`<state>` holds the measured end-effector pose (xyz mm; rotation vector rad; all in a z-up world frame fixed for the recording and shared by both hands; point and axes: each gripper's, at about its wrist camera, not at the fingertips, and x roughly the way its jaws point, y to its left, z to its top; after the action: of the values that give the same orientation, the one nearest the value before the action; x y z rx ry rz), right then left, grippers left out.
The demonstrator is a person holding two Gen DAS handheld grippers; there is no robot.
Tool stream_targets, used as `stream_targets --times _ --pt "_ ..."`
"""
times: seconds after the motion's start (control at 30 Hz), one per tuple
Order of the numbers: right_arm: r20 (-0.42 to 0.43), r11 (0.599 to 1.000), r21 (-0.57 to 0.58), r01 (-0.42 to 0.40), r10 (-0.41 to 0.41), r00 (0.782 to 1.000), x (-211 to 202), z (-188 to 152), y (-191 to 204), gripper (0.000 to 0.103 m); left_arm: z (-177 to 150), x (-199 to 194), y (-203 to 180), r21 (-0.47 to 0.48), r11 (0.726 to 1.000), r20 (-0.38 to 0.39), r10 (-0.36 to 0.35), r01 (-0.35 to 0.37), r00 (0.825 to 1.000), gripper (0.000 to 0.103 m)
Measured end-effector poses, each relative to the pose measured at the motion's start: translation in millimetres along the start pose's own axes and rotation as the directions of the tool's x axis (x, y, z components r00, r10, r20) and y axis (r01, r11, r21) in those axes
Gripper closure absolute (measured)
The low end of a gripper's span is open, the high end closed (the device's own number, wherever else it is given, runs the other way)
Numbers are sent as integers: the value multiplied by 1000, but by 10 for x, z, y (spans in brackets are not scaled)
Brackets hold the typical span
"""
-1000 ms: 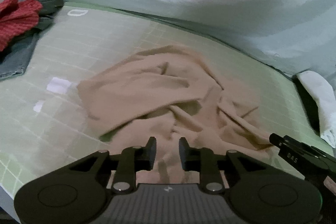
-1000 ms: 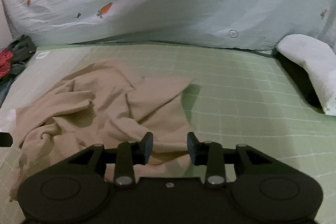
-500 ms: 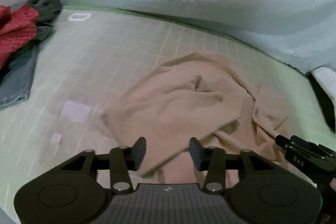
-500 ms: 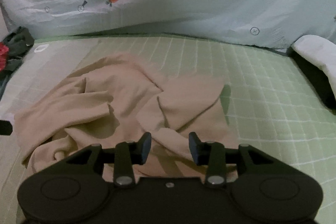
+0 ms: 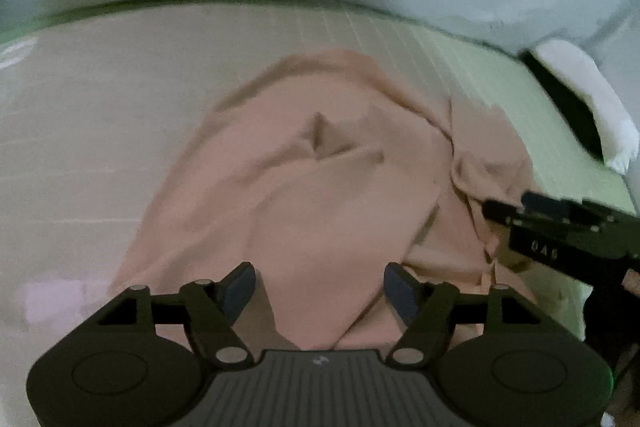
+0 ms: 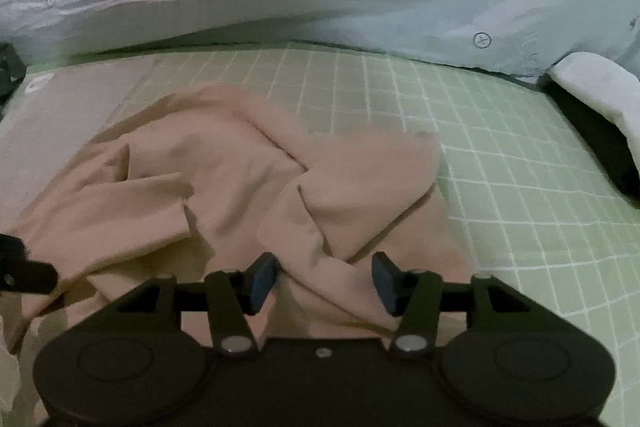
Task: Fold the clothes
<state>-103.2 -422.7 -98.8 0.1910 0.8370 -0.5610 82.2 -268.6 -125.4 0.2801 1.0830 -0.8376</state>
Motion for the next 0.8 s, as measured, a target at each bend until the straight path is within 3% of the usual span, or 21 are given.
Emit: stream_targets --times 0.07,0.13,0.17,0.27,0.37,0.47,0.53,0.57,0.6,0.63,0.7,0.73,0.8 --pt "0 1000 5 -16 16 1000 5 4 -15 68 -15 69 -15 18 1000 -10 0 0 1000 48" --pt "12 1000 10 -28 28 1000 -12 18 -44 79 -35 84 13 5 1000 -7 2 -2 1000 90" --pt "24 999 17 -29 28 999 -37 29 -64 84 -39 63 52 -11 1000 2 22 -22 1000 94" --pt "60 999 48 -14 12 998 -117 72 -151 91 -39 -83 248 -105 992 58 77 -70 995 97" --pt "98 997 72 22 -29 995 -212 123 -296 94 -42 -353 550 -218 962 123 192 -162 974 98" --pt "126 992 108 67 -81 989 -306 155 -486 94 -64 -587 930 -323 891 140 379 -319 915 98" --pt "139 987 122 108 -125 982 -353 158 -607 94 -92 -730 1206 -393 817 130 504 -422 854 98" --pt "142 983 133 128 -146 979 -371 150 -672 94 -107 -803 1377 -453 766 105 554 -456 826 98" --pt "142 979 144 142 -163 976 -381 147 -733 94 -140 -865 1507 -499 733 86 572 -462 816 96" --pt "140 975 158 153 -176 974 -390 141 -801 94 -175 -927 1631 -541 701 67 587 -465 807 89" --pt "132 967 187 171 -197 971 -404 108 -895 94 -228 -1025 1722 -574 672 63 606 -469 793 88" --pt "128 965 195 175 -202 971 -409 95 -929 94 -249 -1058 1706 -574 664 64 619 -478 783 82" --pt "135 962 201 187 -217 967 -436 78 -970 94 -281 -1043 1618 -563 689 76 593 -456 801 71"
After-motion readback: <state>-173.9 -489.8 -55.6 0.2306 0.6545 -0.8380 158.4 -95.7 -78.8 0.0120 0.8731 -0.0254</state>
